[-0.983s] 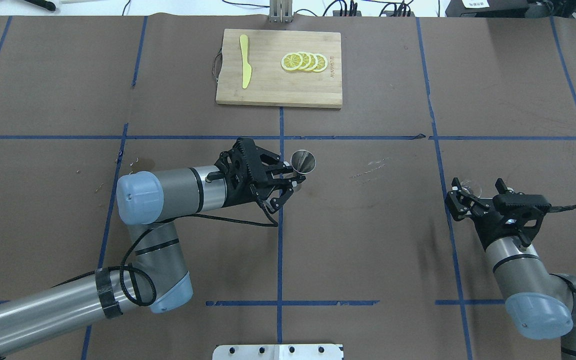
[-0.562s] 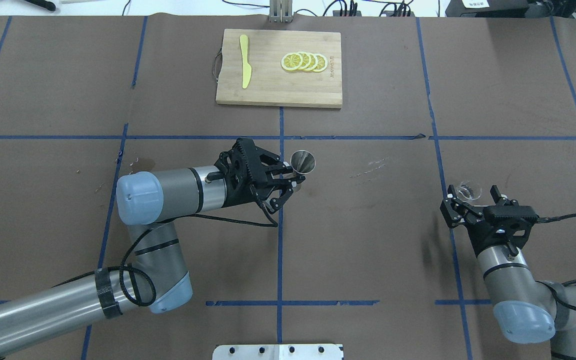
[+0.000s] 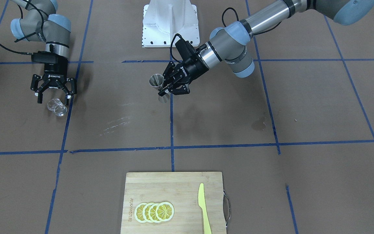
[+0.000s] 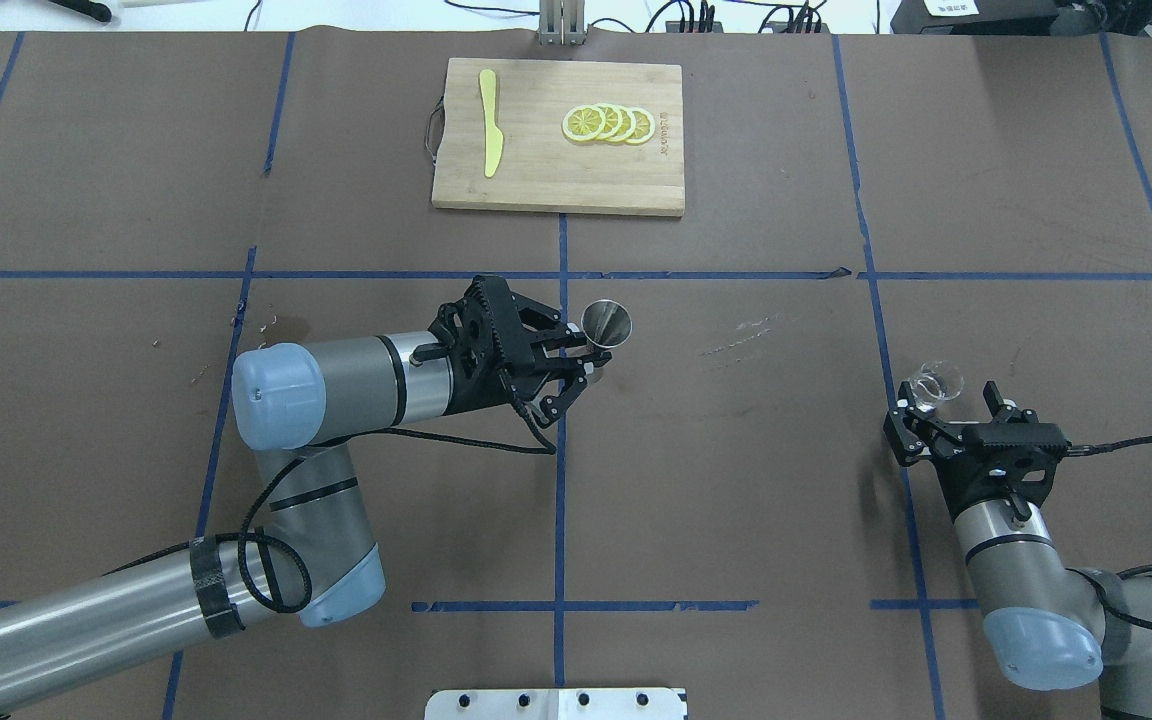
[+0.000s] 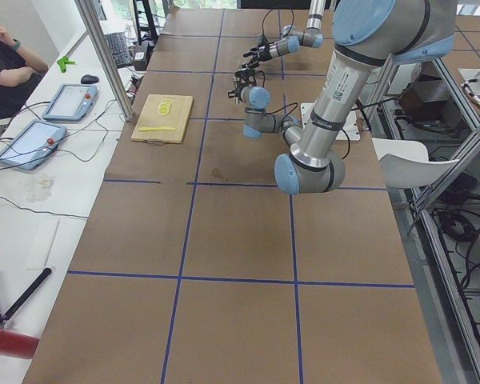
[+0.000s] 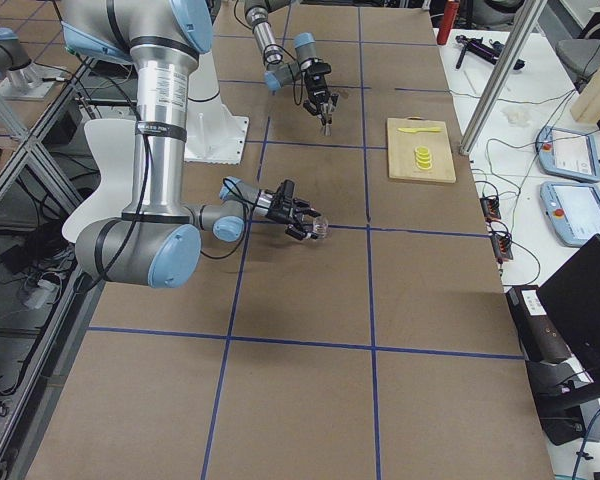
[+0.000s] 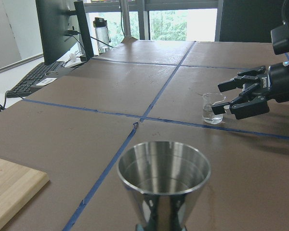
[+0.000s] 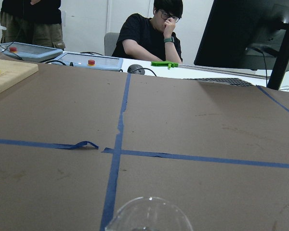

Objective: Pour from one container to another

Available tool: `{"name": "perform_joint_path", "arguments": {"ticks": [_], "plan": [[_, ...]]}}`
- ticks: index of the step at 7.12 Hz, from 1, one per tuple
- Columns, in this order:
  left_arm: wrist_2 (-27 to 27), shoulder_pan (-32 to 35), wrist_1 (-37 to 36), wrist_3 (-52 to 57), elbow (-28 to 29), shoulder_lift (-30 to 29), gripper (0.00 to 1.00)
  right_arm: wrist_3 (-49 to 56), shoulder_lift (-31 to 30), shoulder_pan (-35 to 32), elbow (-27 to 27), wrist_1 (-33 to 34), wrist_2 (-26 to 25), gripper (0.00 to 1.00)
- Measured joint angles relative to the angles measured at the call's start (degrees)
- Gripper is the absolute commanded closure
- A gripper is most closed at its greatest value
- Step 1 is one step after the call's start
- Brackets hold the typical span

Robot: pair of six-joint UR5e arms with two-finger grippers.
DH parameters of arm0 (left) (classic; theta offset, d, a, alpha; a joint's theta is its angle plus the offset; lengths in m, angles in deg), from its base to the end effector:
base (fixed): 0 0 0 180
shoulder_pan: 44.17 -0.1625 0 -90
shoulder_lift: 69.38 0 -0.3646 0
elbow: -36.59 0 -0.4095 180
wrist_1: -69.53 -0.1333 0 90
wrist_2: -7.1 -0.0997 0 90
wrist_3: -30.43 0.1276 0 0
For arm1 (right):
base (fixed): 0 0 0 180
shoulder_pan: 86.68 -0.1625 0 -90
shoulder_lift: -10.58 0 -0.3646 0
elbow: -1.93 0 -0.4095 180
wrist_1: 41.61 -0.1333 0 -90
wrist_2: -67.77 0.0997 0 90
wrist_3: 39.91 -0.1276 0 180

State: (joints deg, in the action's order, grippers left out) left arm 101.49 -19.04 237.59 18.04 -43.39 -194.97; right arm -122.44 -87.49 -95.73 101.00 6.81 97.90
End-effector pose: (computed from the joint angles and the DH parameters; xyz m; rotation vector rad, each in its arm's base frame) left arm 0.5647 -0.4014 0.1554 1.4229 1.2092 0.7132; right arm -0.4308 -0.3153 0.4960 1.0820 -0.5237 0.4118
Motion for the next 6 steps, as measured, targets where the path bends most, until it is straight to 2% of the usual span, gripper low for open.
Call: {"name": "perform_joint_path", "arguments": {"ticks": [3,6], "plan": [[0.0,0.0,0.1,0.0,-0.2,0.1,1.00,0.1,2.1,0.1,-1.5,0.1,-0.5,0.01],[0.1,0.0,0.5,0.0,-0.7,1.1,1.00,0.2,4.0,0.0,-4.3,0.1,-1.2,0.12]]}}
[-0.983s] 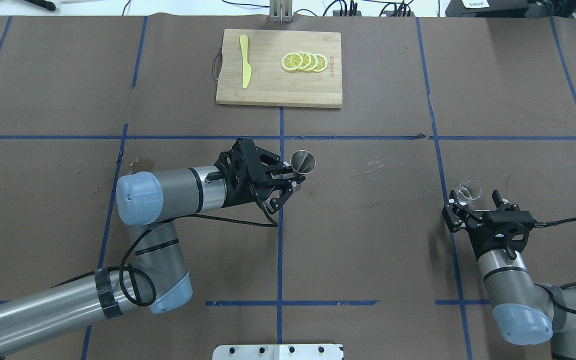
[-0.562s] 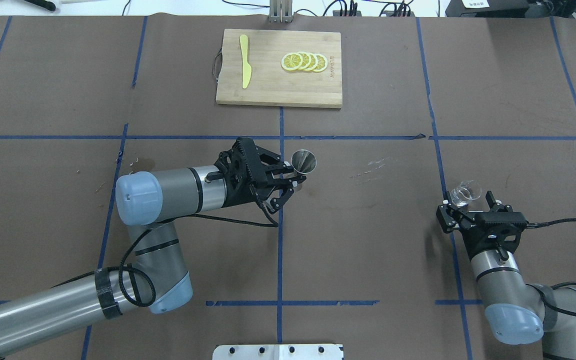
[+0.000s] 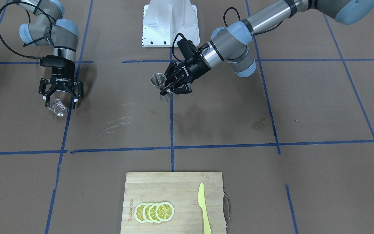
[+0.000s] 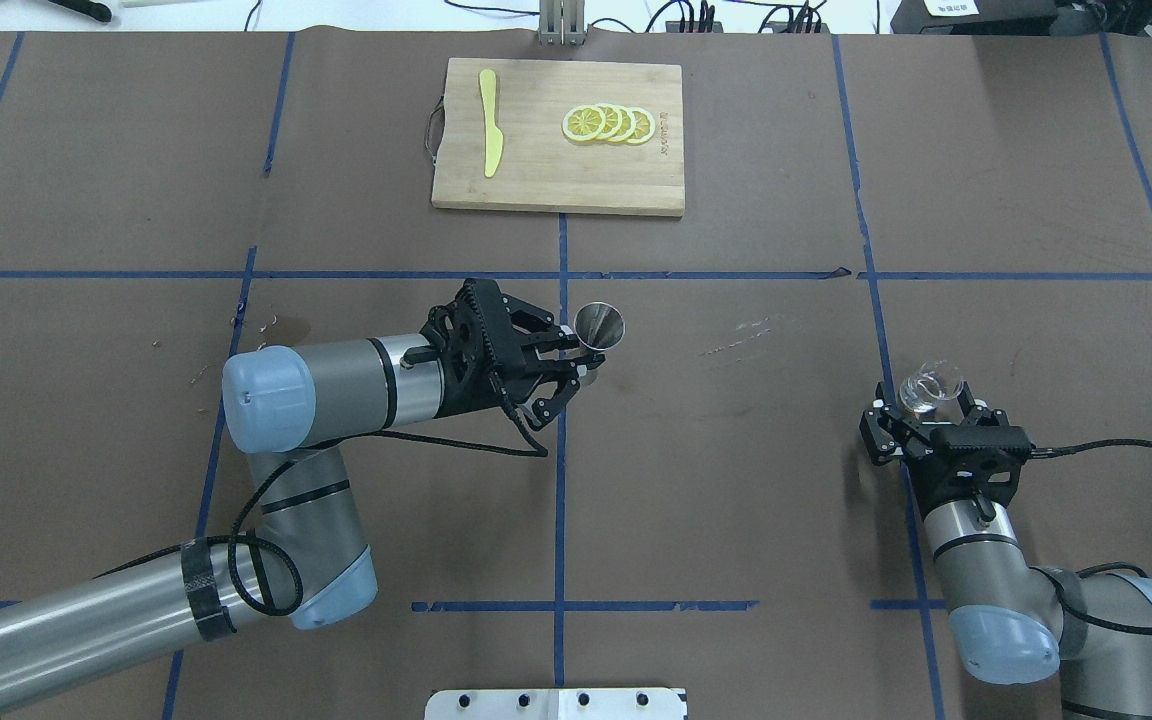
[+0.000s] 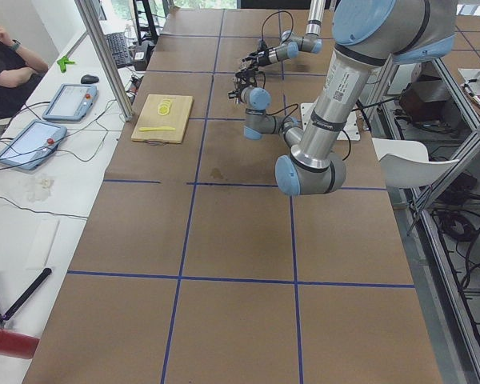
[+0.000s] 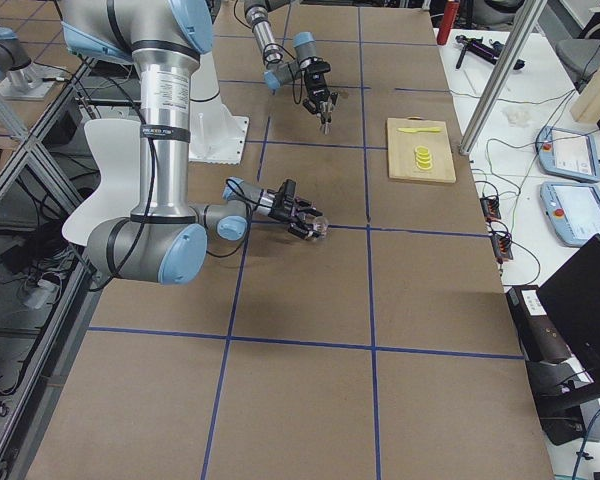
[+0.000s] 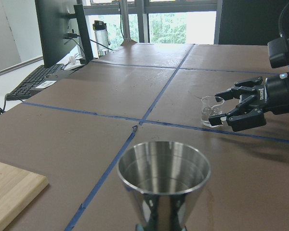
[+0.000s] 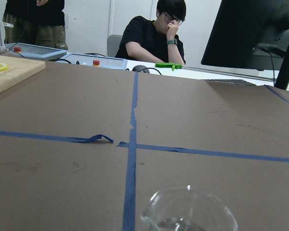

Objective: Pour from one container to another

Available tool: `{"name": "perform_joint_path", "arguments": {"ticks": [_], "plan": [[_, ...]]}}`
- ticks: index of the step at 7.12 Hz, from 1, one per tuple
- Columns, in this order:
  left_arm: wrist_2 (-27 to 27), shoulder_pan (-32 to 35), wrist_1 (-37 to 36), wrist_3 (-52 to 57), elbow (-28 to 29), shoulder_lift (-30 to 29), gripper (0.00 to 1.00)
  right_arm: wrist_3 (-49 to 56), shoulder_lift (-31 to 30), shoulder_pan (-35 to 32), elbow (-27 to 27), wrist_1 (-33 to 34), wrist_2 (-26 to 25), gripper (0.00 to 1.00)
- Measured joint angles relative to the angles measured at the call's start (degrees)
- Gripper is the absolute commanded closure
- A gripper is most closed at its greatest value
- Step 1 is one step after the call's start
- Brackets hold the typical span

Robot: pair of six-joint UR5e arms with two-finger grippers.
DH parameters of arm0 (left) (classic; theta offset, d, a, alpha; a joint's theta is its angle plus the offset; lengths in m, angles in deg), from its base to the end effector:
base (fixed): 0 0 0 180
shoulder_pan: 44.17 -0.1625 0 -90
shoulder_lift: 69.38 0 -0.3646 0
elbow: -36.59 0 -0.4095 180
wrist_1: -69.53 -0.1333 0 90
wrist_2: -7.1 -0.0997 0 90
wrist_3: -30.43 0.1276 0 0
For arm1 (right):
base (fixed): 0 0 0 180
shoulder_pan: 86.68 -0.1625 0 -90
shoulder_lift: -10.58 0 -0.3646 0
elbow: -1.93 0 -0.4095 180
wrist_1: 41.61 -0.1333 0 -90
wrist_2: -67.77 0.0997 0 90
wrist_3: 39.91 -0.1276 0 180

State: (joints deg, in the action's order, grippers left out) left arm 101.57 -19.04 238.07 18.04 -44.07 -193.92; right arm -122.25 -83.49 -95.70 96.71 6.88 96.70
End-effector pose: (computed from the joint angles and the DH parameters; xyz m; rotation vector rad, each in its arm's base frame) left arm 0.5607 -0.3992 0.1614 1.4240 1.2112 0.7139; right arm -0.4543 -0.3202 0.4998 1.1019 -0.5107 0.4127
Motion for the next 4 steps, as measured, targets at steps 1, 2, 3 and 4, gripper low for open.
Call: {"name": "perform_joint_path", "arguments": {"ticks": [1,2,3,4], "plan": [[0.0,0.0,0.0,0.0,-0.1,0.1,1.00,0.1,0.0,-0.1,-0.6,0.0,-0.1,0.17],[0.0,0.0,0.0,0.0,-0.2,0.1,1.00,0.1,-0.2,-0.2,-0.8,-0.1,-0.3,0.21],[0.0,0.0,0.0,0.0,-0.3,0.2,1.00,0.2,-0.3,-0.3,-0.8,-0.1,-0.4,0.23],[0.0,0.0,0.0,0.0,-0.3,0.2,1.00,0.2,-0.3,-0.3,-0.9,-0.1,-0.4,0.27]]}}
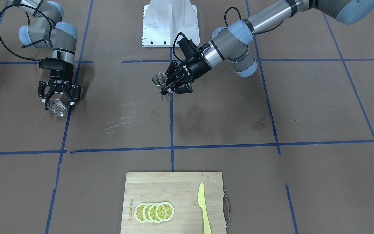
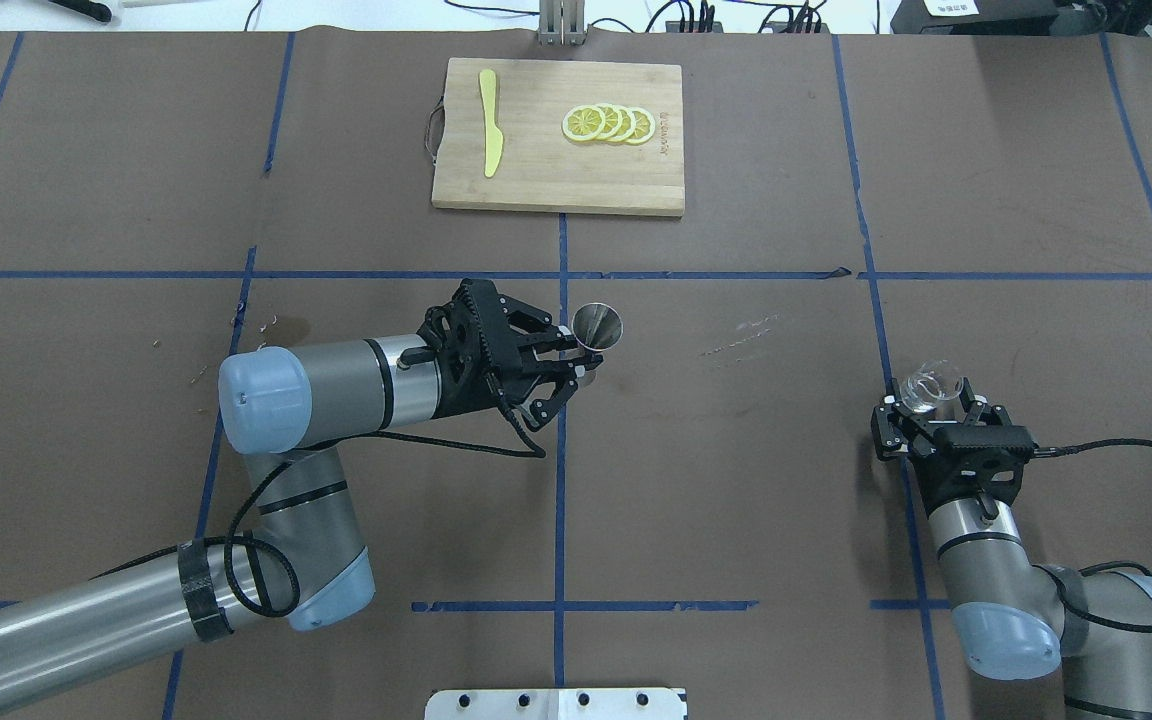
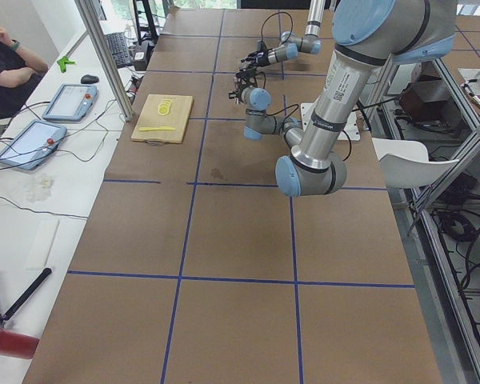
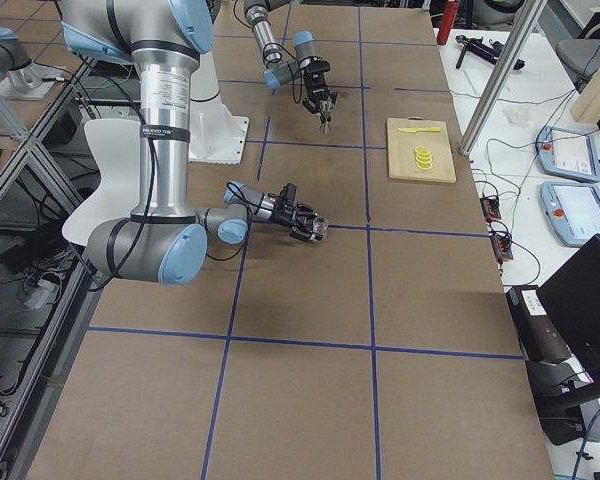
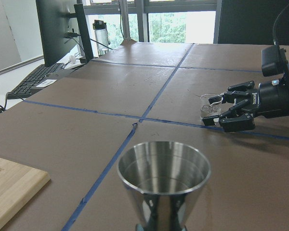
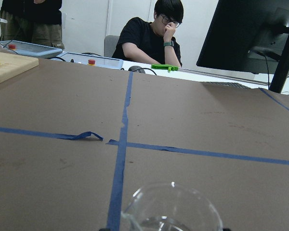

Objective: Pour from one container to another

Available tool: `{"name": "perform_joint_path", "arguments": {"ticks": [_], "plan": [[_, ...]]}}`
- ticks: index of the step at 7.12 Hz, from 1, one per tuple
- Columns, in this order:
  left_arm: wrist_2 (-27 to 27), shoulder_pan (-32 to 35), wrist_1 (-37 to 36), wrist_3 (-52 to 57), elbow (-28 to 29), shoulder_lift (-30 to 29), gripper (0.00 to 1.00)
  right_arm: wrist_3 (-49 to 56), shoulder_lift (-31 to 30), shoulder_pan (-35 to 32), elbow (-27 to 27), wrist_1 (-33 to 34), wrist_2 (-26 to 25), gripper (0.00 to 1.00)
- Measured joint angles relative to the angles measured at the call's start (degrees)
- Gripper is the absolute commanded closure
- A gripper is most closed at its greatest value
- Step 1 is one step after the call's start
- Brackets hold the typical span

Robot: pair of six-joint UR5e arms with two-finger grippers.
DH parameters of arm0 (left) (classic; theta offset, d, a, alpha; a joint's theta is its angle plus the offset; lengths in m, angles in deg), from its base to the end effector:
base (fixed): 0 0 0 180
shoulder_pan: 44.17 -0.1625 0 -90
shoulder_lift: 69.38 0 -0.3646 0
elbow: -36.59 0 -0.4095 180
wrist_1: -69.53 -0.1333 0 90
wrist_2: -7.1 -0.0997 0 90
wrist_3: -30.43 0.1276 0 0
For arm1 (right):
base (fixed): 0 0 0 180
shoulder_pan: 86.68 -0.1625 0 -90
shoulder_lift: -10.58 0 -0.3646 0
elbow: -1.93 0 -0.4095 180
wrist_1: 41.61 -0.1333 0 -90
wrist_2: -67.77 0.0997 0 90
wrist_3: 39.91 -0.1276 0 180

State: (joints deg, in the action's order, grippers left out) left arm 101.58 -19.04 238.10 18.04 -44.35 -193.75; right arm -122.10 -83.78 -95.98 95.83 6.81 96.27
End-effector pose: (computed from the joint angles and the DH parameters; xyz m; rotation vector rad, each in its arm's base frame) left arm 0.5593 -0.3986 0.1611 1.4259 1.2129 0.7134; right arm -0.4507 -0.3225 0.5096 1.1108 -0.4870 0.4072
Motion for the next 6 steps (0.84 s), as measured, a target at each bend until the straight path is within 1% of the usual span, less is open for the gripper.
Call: {"name": "perform_joint_path", "arguments": {"ticks": [1,2,3,4,6], "plan": [[0.0,0.0,0.0,0.0,0.0,0.0,1.00,0.0,0.0,0.0,-0.1,0.0,0.0,0.35],[0.0,0.0,0.1,0.0,0.0,0.0,1.00,-0.1,-0.1,0.0,-0.1,0.0,0.0,0.53],[0.0,0.0,0.1,0.0,0.0,0.0,1.00,-0.2,-0.1,0.0,-0.1,0.0,0.0,0.89],[0.0,0.0,0.1,0.0,0.0,0.0,1.00,-0.2,-0.1,0.0,-0.1,0.0,0.0,1.00],[0.0,0.0,0.1,0.0,0.0,0.0,1.00,-0.1,-0.1,0.0,0.0,0.0,0.0,1.00]]}}
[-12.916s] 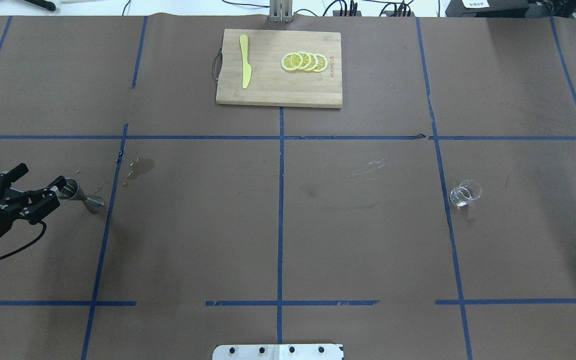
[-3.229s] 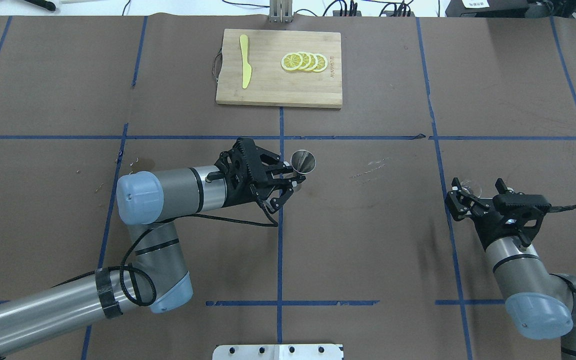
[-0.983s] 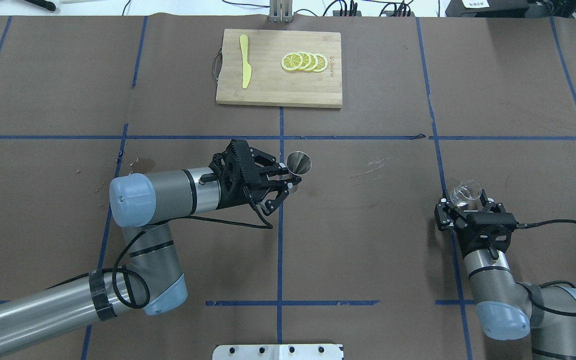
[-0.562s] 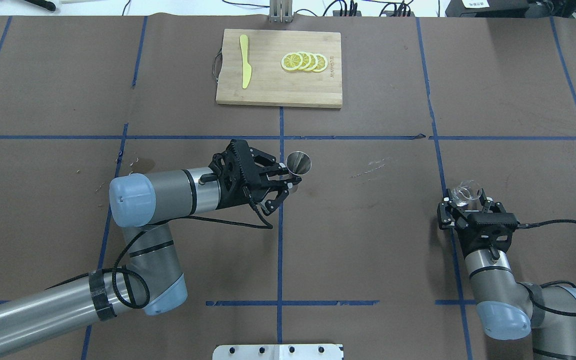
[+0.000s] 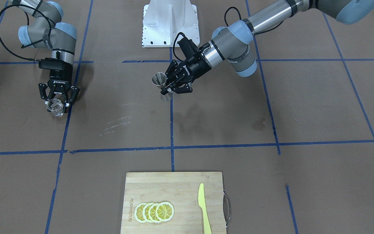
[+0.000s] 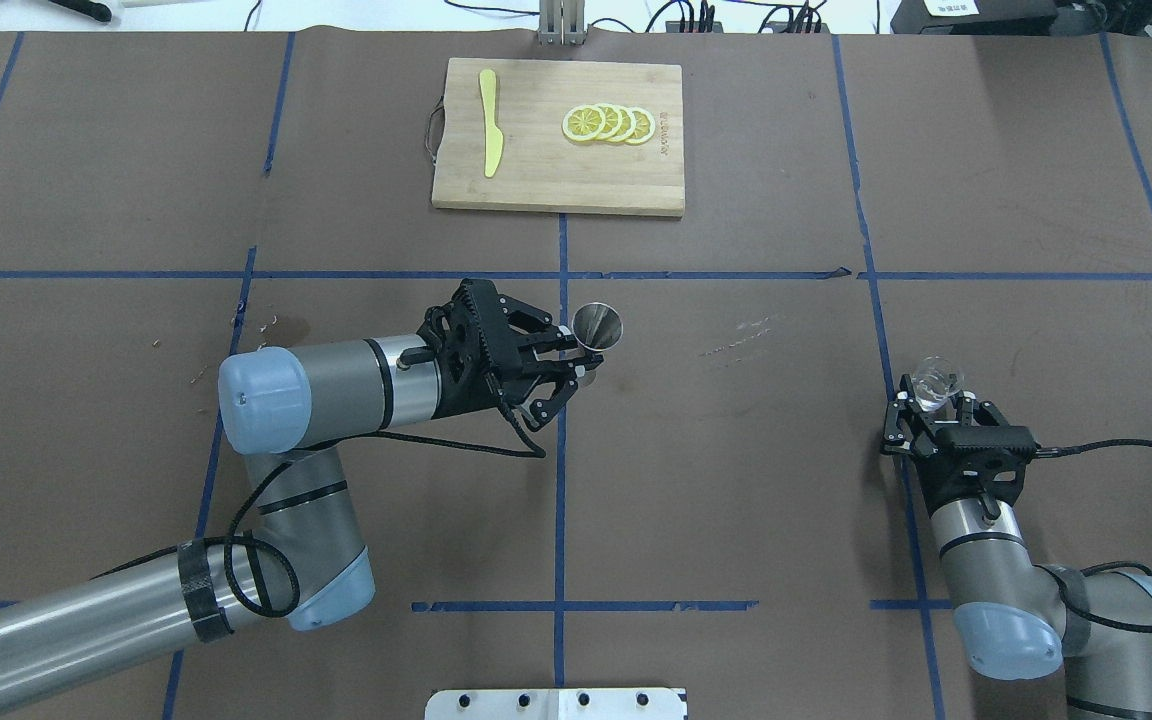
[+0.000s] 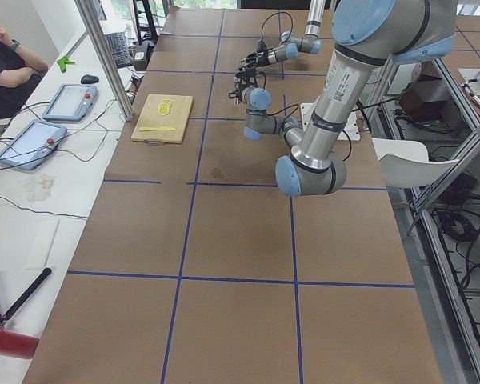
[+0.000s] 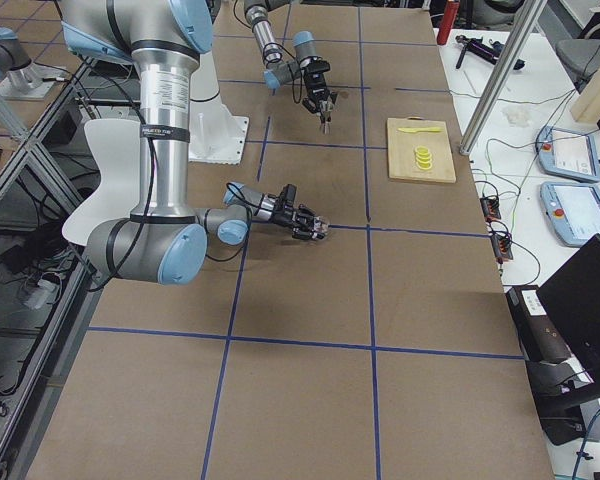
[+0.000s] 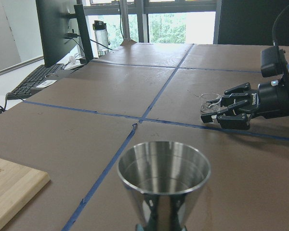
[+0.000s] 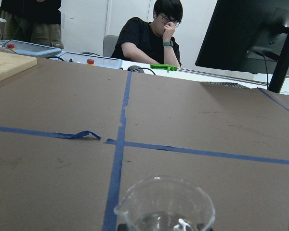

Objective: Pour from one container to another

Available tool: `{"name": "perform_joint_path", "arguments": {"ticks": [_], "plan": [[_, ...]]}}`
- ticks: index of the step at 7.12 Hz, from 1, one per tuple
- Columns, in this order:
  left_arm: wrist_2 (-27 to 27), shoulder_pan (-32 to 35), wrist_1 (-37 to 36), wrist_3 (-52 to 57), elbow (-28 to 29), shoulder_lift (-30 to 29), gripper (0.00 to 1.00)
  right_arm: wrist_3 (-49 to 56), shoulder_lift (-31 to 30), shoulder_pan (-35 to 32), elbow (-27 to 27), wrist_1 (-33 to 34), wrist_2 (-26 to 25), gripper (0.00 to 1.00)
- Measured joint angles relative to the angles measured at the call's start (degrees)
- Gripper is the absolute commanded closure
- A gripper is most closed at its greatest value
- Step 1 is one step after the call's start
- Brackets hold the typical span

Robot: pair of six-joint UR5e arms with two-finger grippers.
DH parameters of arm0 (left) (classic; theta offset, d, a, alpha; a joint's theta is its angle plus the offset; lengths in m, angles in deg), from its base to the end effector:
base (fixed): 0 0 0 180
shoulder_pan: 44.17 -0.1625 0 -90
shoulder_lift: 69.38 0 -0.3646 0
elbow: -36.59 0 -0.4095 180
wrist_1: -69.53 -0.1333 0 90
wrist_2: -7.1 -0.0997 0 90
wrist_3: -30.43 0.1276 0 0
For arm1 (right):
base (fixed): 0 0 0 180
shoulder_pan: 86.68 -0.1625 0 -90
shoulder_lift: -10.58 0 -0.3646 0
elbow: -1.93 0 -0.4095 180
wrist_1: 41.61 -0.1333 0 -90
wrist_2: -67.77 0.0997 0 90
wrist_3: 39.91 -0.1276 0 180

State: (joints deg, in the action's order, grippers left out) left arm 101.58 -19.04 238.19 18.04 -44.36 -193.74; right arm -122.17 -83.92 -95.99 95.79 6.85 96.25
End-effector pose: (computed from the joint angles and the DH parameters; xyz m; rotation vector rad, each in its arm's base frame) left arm 0.5590 -0.3985 0.1610 1.4272 1.2138 0.7129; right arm -0.4498 -0.3225 0.5113 1.1109 -0.4840 0.4065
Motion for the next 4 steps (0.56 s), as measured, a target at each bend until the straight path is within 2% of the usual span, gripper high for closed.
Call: {"name": "perform_joint_path", "arguments": {"ticks": [4], "plan": [[0.0,0.0,-0.1,0.0,0.0,0.0,1.00,1.1,0.2,-1.9,3.0,-0.2,0.2,1.00]]}}
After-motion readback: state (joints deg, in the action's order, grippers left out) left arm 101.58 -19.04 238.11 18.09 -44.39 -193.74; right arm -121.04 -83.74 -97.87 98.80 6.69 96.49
